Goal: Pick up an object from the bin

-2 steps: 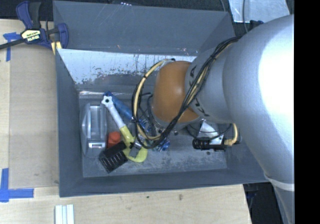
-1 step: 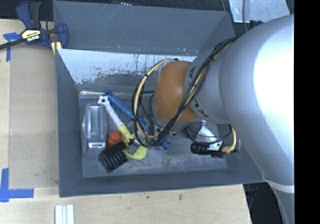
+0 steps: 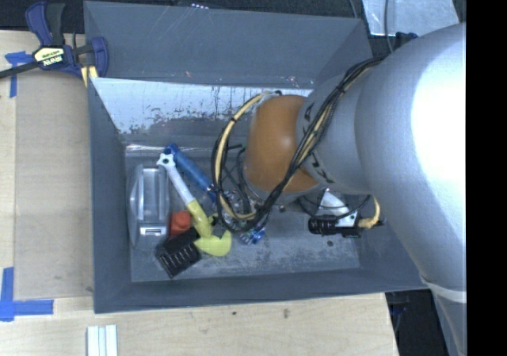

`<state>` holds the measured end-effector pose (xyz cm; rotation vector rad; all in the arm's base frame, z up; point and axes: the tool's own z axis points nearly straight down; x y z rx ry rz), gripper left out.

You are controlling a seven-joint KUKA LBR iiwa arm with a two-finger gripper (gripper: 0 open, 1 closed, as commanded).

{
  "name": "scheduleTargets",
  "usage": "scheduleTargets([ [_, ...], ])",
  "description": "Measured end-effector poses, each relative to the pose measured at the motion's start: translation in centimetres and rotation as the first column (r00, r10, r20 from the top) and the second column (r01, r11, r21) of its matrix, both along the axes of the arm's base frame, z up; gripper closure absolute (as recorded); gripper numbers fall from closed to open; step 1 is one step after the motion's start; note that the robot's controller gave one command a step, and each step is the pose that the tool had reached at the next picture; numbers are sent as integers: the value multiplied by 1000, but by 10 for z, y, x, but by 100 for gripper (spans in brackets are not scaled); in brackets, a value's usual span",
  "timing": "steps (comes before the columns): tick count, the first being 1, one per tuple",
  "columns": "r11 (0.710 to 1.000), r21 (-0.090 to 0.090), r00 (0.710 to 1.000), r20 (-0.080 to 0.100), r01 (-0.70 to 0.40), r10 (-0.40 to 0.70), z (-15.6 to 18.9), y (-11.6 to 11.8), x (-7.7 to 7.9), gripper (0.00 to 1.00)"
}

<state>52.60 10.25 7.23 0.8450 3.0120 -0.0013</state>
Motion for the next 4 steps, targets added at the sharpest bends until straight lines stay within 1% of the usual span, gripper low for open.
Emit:
scheduleTargets([
  [4, 1000, -1, 1000, 1, 5, -5, 4, -1, 0, 100],
])
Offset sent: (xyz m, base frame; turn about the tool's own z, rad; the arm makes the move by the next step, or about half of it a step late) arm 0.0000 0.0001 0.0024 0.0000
